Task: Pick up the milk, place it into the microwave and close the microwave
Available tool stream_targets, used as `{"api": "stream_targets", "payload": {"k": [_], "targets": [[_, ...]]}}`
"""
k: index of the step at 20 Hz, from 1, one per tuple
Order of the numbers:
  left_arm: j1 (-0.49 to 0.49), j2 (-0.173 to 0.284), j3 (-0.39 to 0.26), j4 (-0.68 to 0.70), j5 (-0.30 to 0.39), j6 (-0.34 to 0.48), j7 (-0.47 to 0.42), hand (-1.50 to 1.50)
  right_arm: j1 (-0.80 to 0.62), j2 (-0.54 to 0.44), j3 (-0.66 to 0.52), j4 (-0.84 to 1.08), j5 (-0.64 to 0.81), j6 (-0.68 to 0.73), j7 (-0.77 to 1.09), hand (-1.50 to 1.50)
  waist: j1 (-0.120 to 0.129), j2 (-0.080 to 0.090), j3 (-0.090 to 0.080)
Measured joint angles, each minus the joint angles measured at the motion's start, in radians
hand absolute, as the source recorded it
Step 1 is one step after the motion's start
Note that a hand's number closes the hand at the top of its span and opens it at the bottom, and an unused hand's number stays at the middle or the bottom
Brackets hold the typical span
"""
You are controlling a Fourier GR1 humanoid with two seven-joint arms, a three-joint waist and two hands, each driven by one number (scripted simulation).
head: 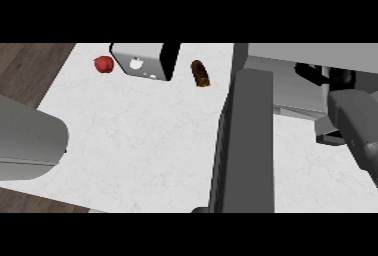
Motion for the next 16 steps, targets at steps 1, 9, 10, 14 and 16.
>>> {"api": "stream_targets", "payload": {"k": [1, 9, 10, 14, 16], "targets": [[-0.003, 0.002, 0.002, 0.002, -0.005, 0.000, -0.001, -1.50, -0.002, -0.005, -0.002, 0.001, -0.001, 0.002, 0.003, 1.50, 0.002, 0.001, 0.000], [-0.030, 0.017, 0.009, 0.018, -0.042, -0.006, -0.004, -1.50, -0.009, -0.027, -0.006, 0.005, 0.000, 0.001, 0.005, 1.50, 0.013, 0.010, 0.001], [-0.032, 0.018, 0.008, 0.020, -0.047, -0.007, -0.004, -1.50, -0.009, -0.028, -0.007, 0.005, 0.000, 0.000, 0.005, 1.50, 0.014, 0.010, 0.001], [-0.045, 0.024, 0.008, 0.029, -0.062, -0.010, -0.005, -1.50, -0.009, -0.041, 0.003, 0.012, 0.013, -0.033, 0.018, -1.50, 0.019, 0.013, -0.002], [-0.051, 0.027, 0.006, 0.035, -0.070, -0.012, -0.004, -1.50, -0.020, -0.024, -0.014, 0.005, -0.005, -0.021, 0.010, -1.50, 0.019, 0.012, 0.000]]}}
